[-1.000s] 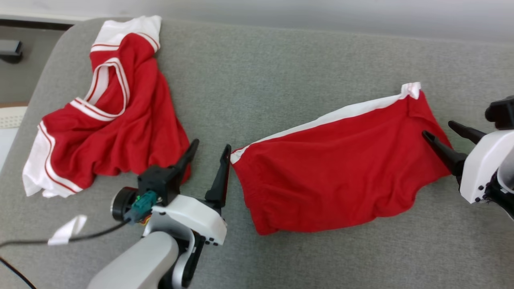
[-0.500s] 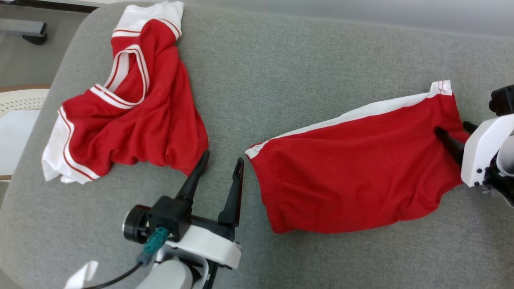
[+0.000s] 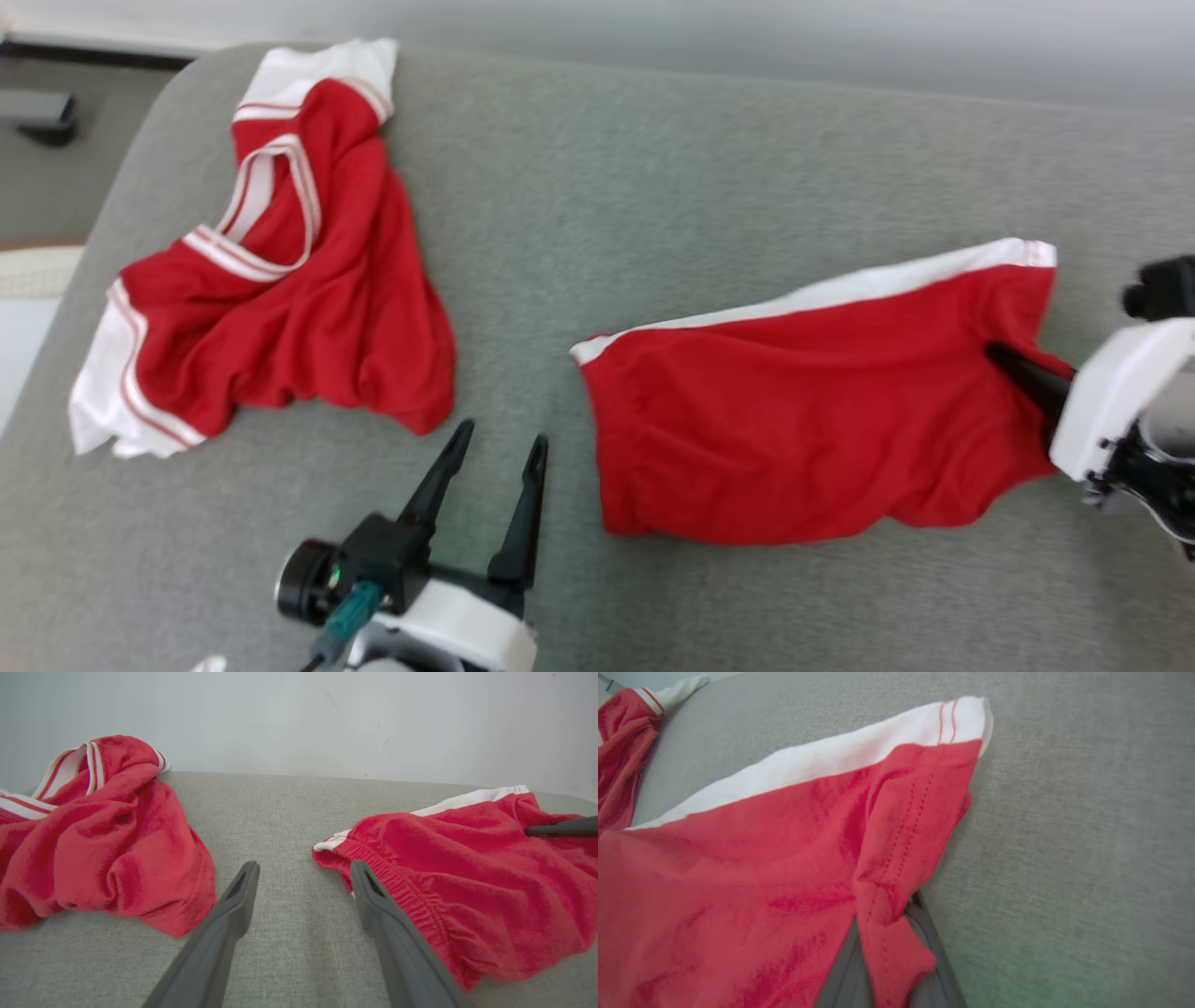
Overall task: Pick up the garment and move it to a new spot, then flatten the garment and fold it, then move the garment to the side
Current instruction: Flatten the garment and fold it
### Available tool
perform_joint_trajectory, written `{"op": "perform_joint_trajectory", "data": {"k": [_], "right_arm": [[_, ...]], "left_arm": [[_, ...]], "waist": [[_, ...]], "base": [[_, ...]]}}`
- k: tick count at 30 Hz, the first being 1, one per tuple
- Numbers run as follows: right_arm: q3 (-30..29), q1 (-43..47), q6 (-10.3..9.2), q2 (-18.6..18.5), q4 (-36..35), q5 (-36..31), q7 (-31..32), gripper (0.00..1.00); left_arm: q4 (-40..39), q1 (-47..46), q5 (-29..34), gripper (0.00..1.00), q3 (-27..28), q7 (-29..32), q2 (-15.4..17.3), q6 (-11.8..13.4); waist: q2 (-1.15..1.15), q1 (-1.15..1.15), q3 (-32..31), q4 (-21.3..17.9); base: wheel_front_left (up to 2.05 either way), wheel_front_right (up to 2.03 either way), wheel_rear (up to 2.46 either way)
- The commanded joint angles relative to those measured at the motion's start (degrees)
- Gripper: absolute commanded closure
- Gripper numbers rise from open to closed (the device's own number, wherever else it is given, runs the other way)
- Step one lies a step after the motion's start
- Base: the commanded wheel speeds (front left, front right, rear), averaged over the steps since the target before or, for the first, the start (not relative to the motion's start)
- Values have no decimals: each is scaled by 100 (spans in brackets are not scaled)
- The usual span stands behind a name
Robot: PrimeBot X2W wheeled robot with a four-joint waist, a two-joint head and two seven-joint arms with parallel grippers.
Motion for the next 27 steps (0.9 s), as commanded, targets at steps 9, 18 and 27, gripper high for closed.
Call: {"op": "perform_joint_trajectory", "data": {"k": [9,18,27], "right_arm": [[-1024,1013,-17,-389,-240,451,-315,100],[-2229,1401,-16,-513,-187,184,-452,100],[-2470,1228,-15,367,-1384,-866,559,100]], "left_arm": [[29,744,365,0,434,-3,-70,-272],[127,918,643,0,703,-3,-293,-579],[272,928,809,0,906,-4,-551,-770]], "waist": [[0,0,-543,-672],[0,0,-660,-728],[0,0,-789,-618]], "base": [[0,0,0],[0,0,0],[0,0,0]]}}
